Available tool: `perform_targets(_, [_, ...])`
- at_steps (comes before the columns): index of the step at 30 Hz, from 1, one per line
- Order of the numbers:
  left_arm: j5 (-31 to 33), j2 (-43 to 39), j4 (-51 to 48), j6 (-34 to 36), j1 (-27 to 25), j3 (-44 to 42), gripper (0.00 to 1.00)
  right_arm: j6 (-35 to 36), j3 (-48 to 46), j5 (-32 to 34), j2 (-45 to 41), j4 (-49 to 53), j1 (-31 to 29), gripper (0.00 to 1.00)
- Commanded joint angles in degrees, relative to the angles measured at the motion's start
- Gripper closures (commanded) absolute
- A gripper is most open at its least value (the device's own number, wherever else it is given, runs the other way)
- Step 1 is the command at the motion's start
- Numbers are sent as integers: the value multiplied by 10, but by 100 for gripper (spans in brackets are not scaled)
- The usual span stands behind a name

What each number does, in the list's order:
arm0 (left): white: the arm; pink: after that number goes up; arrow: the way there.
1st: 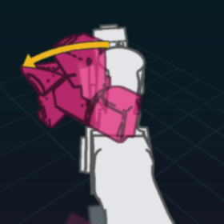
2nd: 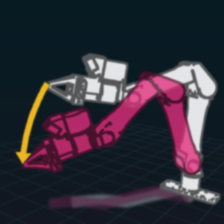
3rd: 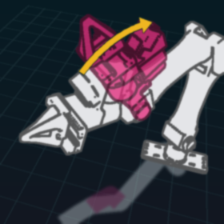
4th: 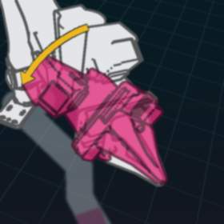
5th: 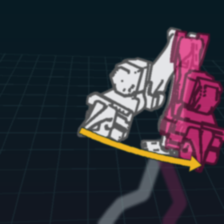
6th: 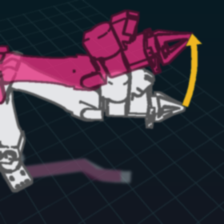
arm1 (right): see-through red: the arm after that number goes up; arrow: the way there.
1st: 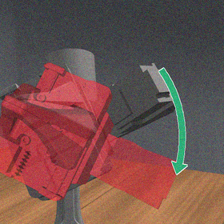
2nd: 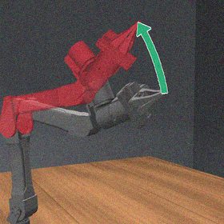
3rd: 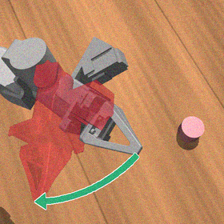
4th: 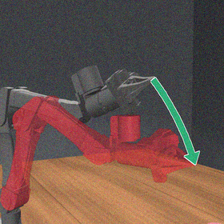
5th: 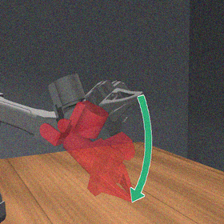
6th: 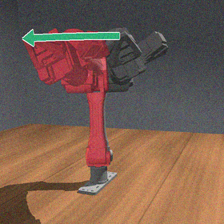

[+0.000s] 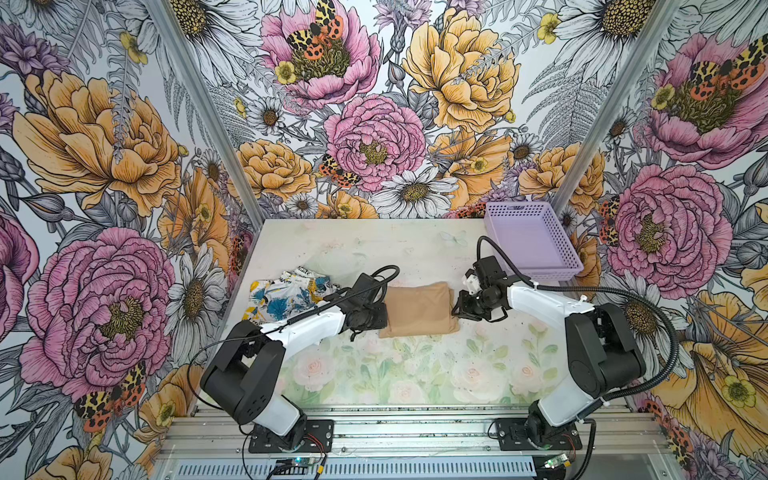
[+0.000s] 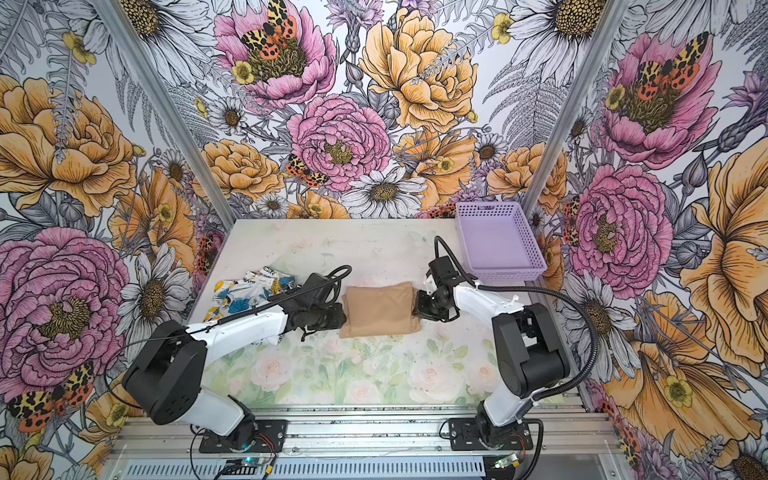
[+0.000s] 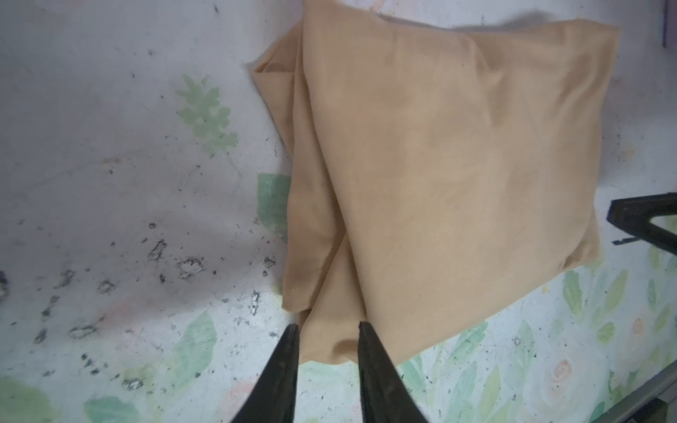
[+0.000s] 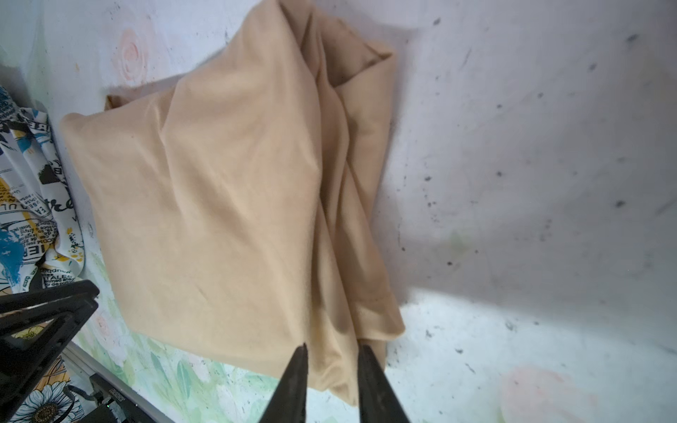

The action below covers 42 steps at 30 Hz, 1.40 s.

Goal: Fold and stack the mixed laundry pile

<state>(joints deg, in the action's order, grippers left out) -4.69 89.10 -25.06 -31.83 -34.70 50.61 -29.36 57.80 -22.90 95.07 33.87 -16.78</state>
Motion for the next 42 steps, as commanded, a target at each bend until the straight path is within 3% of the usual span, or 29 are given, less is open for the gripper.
perform_targets(1, [-6, 21, 18, 15, 3, 15, 74, 16, 24, 9, 24, 0, 5, 73])
perform_targets(11, [-5, 60, 35, 13, 2, 39, 77, 24, 50, 6, 64, -5, 4, 73])
perform_targets(14, [-8, 73, 34, 16, 1, 41, 78, 24, 52, 7, 70, -7, 4, 79])
perform_targets(22, [5, 73, 37, 12, 2, 22, 100, 24, 43, 15, 58, -6, 6, 98])
perform_targets(33, [25, -15, 25, -3, 23, -35, 100, 19, 18, 20, 34, -7, 15, 100])
perform_targets(42, [31, -33, 34, -16, 29, -83, 100, 16, 0, 23, 35, -11, 16, 100])
